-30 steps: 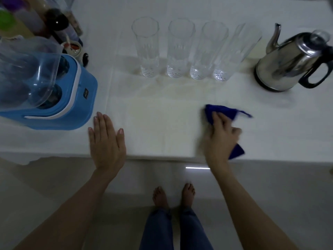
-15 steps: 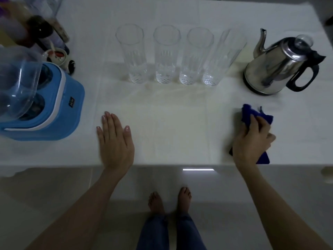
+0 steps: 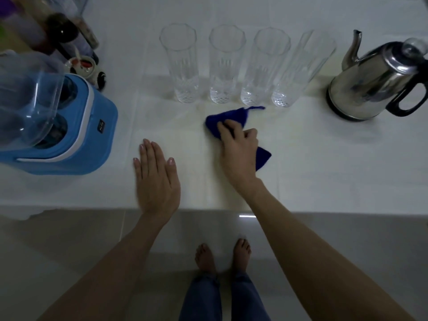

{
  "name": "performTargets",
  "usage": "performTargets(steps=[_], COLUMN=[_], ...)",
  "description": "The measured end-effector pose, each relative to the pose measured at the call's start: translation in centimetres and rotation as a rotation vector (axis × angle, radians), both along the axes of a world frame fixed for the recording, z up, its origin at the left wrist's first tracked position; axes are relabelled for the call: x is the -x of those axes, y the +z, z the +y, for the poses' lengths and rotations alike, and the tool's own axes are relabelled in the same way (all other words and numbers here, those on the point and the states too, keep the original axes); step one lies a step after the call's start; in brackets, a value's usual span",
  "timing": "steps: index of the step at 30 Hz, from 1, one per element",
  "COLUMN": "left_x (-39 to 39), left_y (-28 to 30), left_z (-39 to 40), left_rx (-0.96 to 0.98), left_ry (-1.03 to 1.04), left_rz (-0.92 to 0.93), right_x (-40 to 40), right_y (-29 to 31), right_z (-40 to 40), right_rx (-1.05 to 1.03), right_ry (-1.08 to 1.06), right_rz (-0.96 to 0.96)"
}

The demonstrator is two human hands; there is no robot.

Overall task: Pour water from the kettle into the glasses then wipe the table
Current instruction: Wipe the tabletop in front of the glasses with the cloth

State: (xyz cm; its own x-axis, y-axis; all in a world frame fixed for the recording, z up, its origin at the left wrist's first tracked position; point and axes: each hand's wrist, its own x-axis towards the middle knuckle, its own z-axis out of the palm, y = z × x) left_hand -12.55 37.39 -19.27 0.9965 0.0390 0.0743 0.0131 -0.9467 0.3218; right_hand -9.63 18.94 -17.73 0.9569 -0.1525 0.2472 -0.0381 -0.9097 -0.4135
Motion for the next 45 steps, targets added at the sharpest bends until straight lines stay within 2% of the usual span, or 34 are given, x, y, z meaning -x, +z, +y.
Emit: performTargets(steps=[4,8,13,15,16,19,21,24,29,36,40,43,45], left_x=[-0.1,-0.4,0.1,0.2,0.1,-0.2,-0.3,0.0,1.3,3.3,3.8,3.6,3.1], left_y=[0.1,1.3,6.6,9.5,10.6,12.9,13.8,15.2,16.6,18.2,18.6,17.8,16.7], left_z=[0.4,0.5,-2.4,-4.1,-4.8,-6.1,-6.5,-7.8,-10.3,-14.4,-17.3,-19.7,-21.2], left_rx=[-0.020,0.077,0.555,0.752,0.793,0.803,0.819,0.742,0.688,0.666,0.740,0.826,0.782], left_ry=[-0.036,-0.026,-0.102,-0.081,-0.052,-0.012,-0.078,-0.218,-0.339,-0.601,-0.619,-0.550,-0.509], left_rz=[0.060,0.203,0.273,0.302,0.310,0.291,0.304,0.334,0.327,0.379,0.410,0.477,0.493], right_x=[3.1,4.7,6.3,6.8,7.1,8.1,8.8,9.8,11.9,13.5,15.6,16.0,15.3], right_y=[-0.2,0.7,3.7,5.4,6.2,8.2,9.1,10.0,11.3,12.8,14.8,16.1,15.6], right_z=[-0.7,-1.5,-1.8,-1.9,-2.0,-2.7,-3.6,-5.0,-7.7,-13.5,-16.7,-19.1,-20.8], right_rx=[-0.046,-0.185,-0.334,-0.348,-0.350,-0.362,-0.373,-0.343,-0.322,-0.008,0.091,0.105,0.080], right_ry=[0.302,0.366,0.255,0.263,0.263,0.223,0.202,0.192,0.164,0.159,0.166,0.093,0.044], right_rz=[0.023,0.060,0.049,0.036,0.031,0.034,0.064,0.105,0.031,-0.006,0.017,0.055,0.150])
